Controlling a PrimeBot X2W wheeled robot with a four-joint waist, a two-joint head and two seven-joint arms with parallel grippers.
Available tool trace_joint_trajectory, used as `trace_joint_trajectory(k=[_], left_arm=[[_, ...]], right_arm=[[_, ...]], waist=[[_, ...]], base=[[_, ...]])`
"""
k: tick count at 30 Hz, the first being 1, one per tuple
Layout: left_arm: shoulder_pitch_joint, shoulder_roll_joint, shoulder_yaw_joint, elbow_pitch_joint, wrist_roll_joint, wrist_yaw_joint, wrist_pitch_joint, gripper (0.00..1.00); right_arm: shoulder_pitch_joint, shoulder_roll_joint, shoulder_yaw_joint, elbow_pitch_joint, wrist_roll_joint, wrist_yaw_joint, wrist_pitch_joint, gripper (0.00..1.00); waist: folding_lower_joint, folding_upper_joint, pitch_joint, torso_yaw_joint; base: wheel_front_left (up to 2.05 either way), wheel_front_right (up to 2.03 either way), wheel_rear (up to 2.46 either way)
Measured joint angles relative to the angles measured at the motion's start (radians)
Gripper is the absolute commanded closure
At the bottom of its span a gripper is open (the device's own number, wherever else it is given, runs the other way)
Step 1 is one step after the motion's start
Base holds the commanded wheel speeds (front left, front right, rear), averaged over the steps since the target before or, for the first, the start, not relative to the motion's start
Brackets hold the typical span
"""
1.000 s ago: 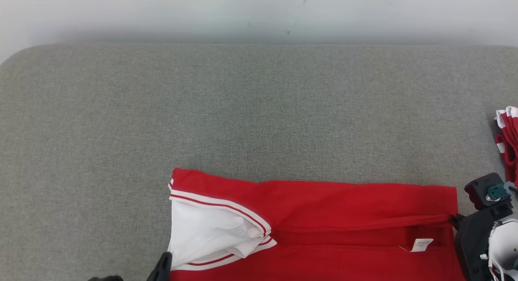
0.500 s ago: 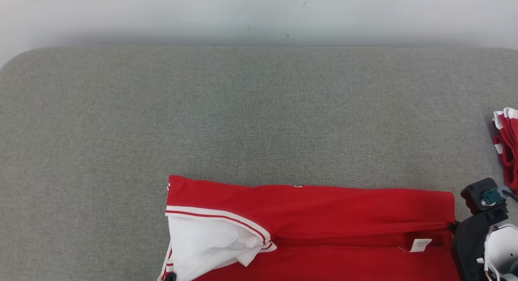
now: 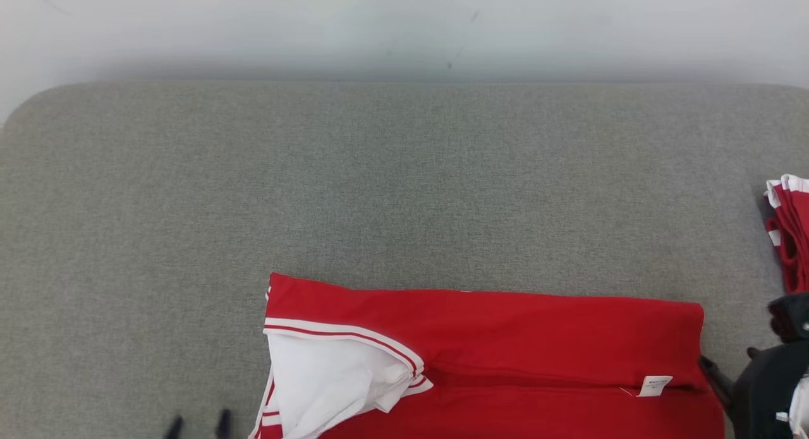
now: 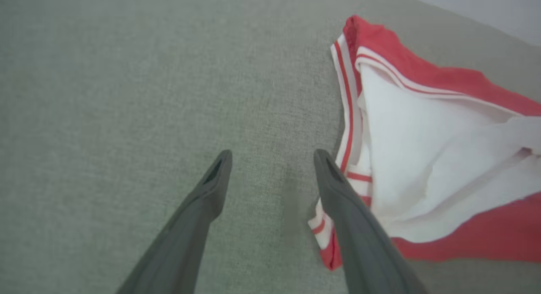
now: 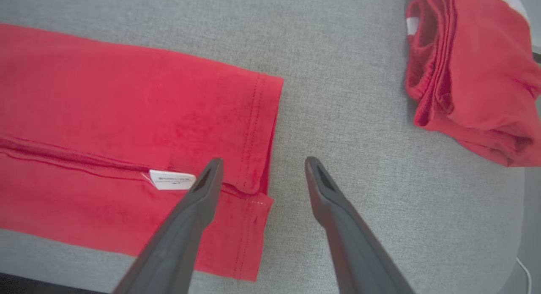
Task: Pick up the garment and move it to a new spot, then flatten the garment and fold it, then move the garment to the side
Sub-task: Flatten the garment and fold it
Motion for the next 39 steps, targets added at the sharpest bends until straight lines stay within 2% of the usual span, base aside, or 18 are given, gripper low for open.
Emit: trace_joint_trajectory(k=[5,10,13,18,19,22,29,39], left_arm=[[-0.033,-0.007,0.084,-0.047,0.062,0.015,-0.184,0.00],[-0.064,-0.082,0.166,-0.198,0.201,-0.014,-0.205,0.00],[-0.057,-0.154,0.218,-0.259,0.259,-0.044,-0.205,0.00],[-0.016,-0.219,0.278,-0.275,0.316,-0.107,-0.205,0.00],[-0.012,-0.238,0.297,-0.273,0.338,-0.128,-0.205,0.00],[0.000,-0.262,0.315,-0.262,0.357,-0.155,-0.205,0.00],[-0.002,-0.305,0.349,-0.250,0.393,-0.199,-0.205,0.00],[-0.005,-0.337,0.370,-0.225,0.402,-0.243,-0.205,0.00]], right_arm=[[0.052,0.105,-0.121,-0.069,-0.028,0.000,-0.060,0.00],[0.070,0.270,-0.192,-0.069,-0.052,0.000,-0.206,0.00],[0.070,0.323,-0.205,-0.026,-0.065,0.000,-0.316,0.00],[0.070,0.352,-0.177,0.092,-0.081,0.000,-0.449,0.00],[0.067,0.355,-0.167,0.146,-0.082,0.000,-0.483,0.00],[0.049,0.360,-0.164,0.220,-0.096,0.000,-0.514,0.00],[-0.014,0.361,-0.186,0.329,-0.134,0.000,-0.529,0.00],[-0.041,0.360,-0.190,0.415,-0.114,0.000,-0.466,0.00]], waist=[[0.0000,-0.0001,-0.011,0.008],[0.0000,-0.0001,-0.027,0.013],[-0.0001,-0.0001,-0.035,0.009],[-0.0001,-0.0001,-0.041,-0.010],[0.0000,-0.0001,-0.041,-0.017],[-0.0001,-0.0001,-0.036,-0.023],[0.0001,-0.0001,-0.020,-0.022],[0.0001,-0.0001,-0.006,-0.005]], base=[[0.00,0.00,0.00],[0.00,0.00,0.00],[0.00,0.00,0.00],[0.00,0.00,0.00],[0.00,0.00,0.00],[0.00,0.00,0.00],[0.00,0.00,0.00],[0.00,0.00,0.00]])
